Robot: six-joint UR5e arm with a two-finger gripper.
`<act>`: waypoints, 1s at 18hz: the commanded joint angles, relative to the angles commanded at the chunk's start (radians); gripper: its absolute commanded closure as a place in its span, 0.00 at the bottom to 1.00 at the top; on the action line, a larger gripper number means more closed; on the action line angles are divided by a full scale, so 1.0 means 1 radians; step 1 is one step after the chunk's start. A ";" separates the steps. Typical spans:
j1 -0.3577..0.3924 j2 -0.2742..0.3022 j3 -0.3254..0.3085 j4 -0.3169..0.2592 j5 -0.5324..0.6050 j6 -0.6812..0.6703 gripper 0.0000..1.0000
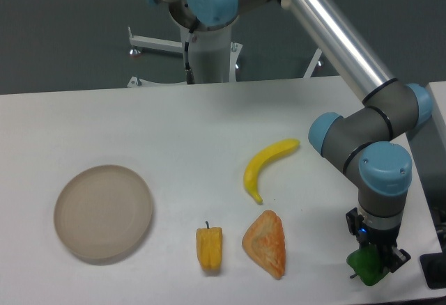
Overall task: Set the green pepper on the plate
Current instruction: 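Lift the held green pepper up from the table with the gripper, then carry the green pepper over the beige plate and lower it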
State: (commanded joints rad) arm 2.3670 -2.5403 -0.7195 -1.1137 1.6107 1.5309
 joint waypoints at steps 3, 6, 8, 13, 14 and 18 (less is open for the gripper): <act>-0.005 0.008 -0.008 -0.003 0.000 -0.002 0.68; -0.012 0.037 -0.038 -0.012 -0.009 -0.040 0.68; -0.015 0.073 -0.073 -0.038 -0.011 -0.044 0.68; -0.032 0.204 -0.198 -0.116 -0.049 -0.150 0.68; -0.040 0.234 -0.234 -0.123 -0.051 -0.175 0.68; -0.098 0.349 -0.369 -0.130 -0.066 -0.332 0.68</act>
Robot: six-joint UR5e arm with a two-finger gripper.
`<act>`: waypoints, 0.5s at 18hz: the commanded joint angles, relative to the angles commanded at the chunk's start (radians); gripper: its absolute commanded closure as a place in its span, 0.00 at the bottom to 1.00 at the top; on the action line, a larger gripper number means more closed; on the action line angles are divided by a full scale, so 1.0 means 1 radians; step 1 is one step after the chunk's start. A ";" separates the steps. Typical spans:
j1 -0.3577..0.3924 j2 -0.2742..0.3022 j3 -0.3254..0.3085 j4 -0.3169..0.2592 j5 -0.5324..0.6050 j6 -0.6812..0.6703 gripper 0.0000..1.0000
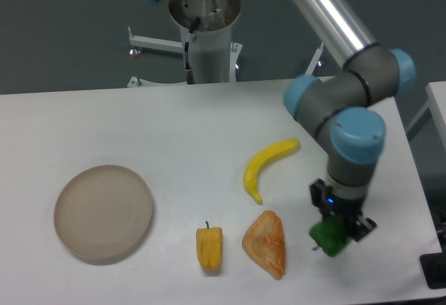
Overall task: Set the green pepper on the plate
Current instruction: 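Carry the green pepper over the beige plate and lower it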
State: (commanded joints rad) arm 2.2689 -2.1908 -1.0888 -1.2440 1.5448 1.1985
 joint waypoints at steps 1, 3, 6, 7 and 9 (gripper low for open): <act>-0.017 0.025 -0.035 0.000 -0.011 -0.046 0.68; -0.055 0.071 -0.091 -0.002 -0.026 -0.137 0.67; -0.114 0.140 -0.183 0.006 -0.057 -0.272 0.67; -0.138 0.155 -0.203 0.008 -0.061 -0.314 0.67; -0.198 0.169 -0.226 0.009 -0.061 -0.422 0.67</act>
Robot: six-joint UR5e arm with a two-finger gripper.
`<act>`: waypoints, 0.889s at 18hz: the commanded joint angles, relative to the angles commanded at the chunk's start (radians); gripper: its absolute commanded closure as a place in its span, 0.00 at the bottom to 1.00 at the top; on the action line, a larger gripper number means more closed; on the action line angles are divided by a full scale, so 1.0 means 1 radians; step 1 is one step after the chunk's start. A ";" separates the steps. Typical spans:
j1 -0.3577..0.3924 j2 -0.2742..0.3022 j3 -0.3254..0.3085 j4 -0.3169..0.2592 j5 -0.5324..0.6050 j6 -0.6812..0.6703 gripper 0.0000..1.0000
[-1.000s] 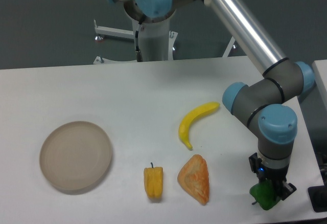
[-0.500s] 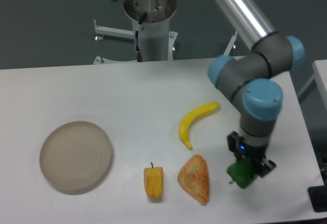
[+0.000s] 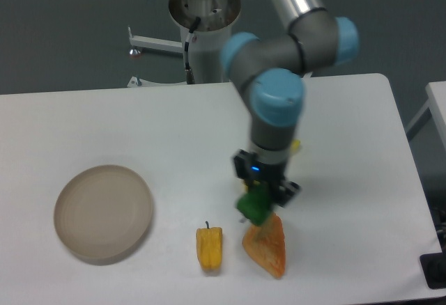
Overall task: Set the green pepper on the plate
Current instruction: 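Carry the green pepper over the beige plate and lower it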
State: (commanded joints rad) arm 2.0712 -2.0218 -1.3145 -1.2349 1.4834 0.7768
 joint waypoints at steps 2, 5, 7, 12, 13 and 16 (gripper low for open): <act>-0.046 0.015 -0.026 0.003 0.000 -0.100 0.67; -0.117 0.014 -0.061 0.047 0.002 -0.242 0.67; -0.157 0.011 -0.092 0.103 0.002 -0.333 0.67; -0.223 -0.029 -0.108 0.175 0.002 -0.442 0.67; -0.233 -0.041 -0.108 0.181 0.003 -0.458 0.67; -0.256 -0.072 -0.108 0.219 0.003 -0.484 0.67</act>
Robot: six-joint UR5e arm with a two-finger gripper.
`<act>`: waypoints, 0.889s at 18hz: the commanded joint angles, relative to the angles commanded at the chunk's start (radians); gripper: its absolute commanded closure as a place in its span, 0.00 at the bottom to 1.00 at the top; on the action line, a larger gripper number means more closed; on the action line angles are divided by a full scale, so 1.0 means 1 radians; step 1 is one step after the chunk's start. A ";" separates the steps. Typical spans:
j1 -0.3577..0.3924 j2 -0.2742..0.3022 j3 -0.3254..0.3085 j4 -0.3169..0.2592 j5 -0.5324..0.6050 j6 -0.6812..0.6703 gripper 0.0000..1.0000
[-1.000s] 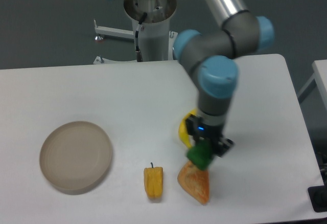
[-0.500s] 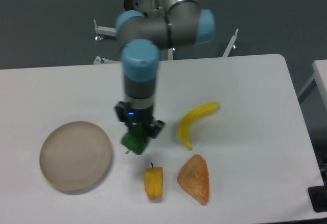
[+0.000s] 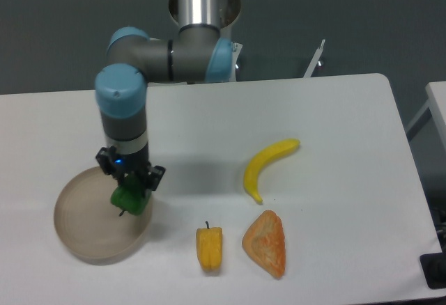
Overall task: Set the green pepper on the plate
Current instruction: 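Carry the green pepper over the beige plate and lower it, then hold the green pepper on the plate surface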
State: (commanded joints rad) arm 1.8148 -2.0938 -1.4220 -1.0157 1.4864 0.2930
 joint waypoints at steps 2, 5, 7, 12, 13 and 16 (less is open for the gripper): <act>-0.014 -0.020 0.002 0.020 0.002 -0.015 0.67; -0.023 -0.029 0.002 0.022 0.002 -0.023 0.67; -0.026 -0.040 0.002 0.022 0.002 -0.023 0.67; -0.032 -0.045 0.000 0.022 0.002 -0.025 0.66; -0.032 -0.048 0.002 0.022 0.002 -0.025 0.66; -0.034 -0.054 0.000 0.022 0.002 -0.025 0.66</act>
State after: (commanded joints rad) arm 1.7810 -2.1476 -1.4220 -0.9940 1.4880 0.2684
